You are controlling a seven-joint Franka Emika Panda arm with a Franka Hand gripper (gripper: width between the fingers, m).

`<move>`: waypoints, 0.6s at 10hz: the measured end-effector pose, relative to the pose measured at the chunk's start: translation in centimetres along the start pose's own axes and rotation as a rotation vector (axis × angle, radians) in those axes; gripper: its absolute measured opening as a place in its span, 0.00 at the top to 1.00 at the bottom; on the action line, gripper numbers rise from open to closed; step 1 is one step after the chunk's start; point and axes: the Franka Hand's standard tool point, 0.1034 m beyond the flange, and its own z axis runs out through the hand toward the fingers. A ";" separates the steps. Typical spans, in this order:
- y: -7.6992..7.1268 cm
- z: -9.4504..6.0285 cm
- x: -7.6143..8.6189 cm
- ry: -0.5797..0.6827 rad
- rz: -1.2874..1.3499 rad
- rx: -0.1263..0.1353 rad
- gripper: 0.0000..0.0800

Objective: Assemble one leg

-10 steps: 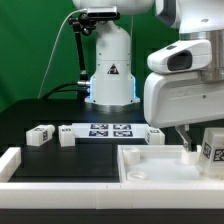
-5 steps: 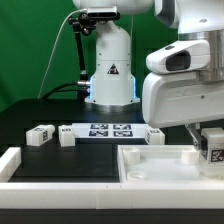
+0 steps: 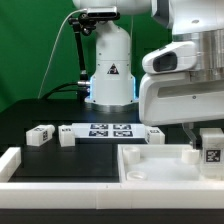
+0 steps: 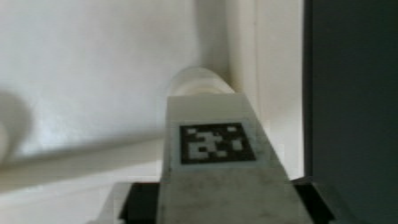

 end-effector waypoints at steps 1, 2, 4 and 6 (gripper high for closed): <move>0.1 0.0 0.0 0.005 0.109 0.000 0.64; 0.2 0.0 0.0 0.003 0.206 0.004 0.64; 0.2 0.0 -0.1 -0.003 0.401 0.014 0.64; 0.2 0.1 -0.4 -0.003 0.680 0.024 0.63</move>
Offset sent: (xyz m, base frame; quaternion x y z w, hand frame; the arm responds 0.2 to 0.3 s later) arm -0.0050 -0.0008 -0.0064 0.0014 0.0121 0.2834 0.9589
